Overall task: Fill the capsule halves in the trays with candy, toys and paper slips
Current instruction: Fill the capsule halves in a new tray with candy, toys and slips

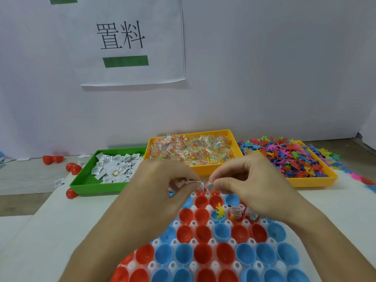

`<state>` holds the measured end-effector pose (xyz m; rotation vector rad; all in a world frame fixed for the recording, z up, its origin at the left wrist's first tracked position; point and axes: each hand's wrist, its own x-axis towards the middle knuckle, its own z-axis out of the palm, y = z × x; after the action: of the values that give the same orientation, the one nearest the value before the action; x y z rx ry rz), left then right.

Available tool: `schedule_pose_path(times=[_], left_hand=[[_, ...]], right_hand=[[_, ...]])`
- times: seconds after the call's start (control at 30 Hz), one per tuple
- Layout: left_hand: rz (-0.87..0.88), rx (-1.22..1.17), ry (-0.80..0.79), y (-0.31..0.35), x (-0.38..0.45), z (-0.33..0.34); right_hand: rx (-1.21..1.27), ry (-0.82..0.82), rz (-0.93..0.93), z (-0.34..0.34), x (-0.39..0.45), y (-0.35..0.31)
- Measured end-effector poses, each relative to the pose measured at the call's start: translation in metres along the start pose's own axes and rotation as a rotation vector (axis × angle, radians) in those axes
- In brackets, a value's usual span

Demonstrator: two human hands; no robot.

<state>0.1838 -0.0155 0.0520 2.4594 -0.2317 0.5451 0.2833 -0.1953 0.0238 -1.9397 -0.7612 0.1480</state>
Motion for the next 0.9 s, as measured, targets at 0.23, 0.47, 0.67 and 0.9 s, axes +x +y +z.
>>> schedule_pose_path(times=[0.23,0.47,0.67,0.9], left_hand=[[-0.052,0.017,0.087,-0.002,-0.002,-0.012],[-0.096,0.012,-0.019,0.001,-0.001,-0.007],[-0.106,0.009,-0.058,-0.001,-0.001,-0.003],[-0.111,0.014,-0.064,0.0,-0.001,-0.004]], right_hand=[[-0.363,-0.089,0.041,0.009,0.001,0.019],[-0.441,-0.144,0.052,0.01,0.002,0.025],[-0.467,-0.199,0.084,0.012,0.001,0.024],[-0.471,-0.23,0.096,0.016,0.0,0.023]])
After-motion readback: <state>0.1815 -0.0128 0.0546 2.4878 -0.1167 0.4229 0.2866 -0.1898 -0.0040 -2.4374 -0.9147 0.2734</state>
